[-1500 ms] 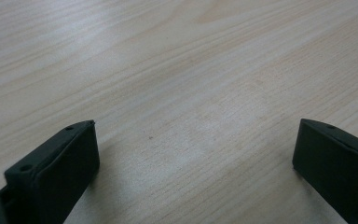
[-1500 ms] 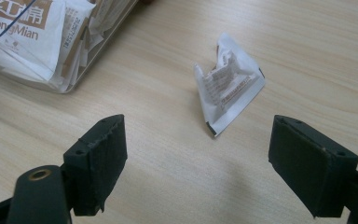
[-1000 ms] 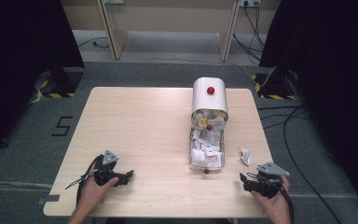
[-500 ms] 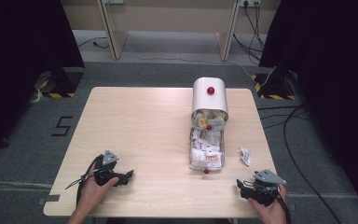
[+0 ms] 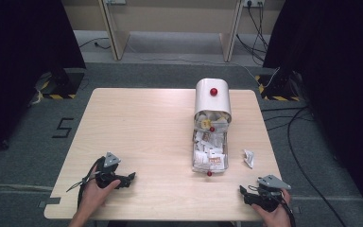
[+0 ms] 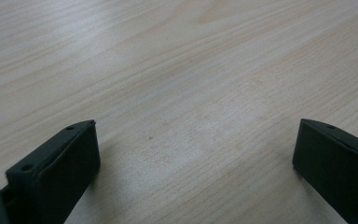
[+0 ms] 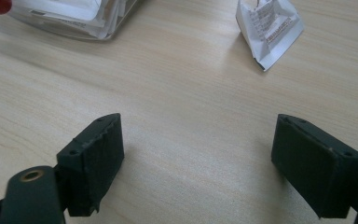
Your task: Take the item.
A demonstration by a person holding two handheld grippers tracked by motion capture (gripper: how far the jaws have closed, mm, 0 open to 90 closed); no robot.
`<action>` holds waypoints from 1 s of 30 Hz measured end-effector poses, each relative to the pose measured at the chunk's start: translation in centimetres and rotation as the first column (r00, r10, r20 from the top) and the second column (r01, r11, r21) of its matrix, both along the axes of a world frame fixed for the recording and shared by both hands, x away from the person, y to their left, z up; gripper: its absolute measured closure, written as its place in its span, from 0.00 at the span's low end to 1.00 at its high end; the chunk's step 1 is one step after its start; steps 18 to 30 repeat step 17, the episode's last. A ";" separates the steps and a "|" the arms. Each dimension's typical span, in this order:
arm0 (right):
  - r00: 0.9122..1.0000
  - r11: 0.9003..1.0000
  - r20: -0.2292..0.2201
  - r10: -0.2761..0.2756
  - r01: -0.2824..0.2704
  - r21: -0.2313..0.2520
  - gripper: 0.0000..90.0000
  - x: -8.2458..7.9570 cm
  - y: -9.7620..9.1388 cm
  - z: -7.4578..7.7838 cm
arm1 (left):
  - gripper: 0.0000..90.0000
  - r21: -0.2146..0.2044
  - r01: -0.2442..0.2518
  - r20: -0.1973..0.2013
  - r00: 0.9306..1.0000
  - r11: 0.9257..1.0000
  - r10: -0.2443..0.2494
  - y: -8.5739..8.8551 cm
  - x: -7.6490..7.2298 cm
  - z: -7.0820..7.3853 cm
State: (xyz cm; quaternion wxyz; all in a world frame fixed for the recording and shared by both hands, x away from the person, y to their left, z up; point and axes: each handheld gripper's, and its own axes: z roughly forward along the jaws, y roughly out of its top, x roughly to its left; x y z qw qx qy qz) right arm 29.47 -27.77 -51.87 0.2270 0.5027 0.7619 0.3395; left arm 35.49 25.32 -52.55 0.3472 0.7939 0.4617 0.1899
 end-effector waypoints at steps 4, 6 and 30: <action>1.000 1.000 0.010 0.010 -0.010 0.000 0.17 0.0 0.0 -0.1 | 0.00 0.000 0.000 0.000 1.000 1.000 0.000 0.0 0.0 0.0; 1.000 1.000 0.012 0.011 -0.011 0.000 0.17 0.0 0.0 -0.2 | 0.00 0.000 0.000 0.000 1.000 1.000 0.000 0.0 0.0 0.0; 1.000 1.000 0.016 0.020 -0.020 0.002 0.17 0.0 -0.2 -0.2 | 0.00 0.000 0.000 0.000 1.000 1.000 0.000 0.0 0.0 0.0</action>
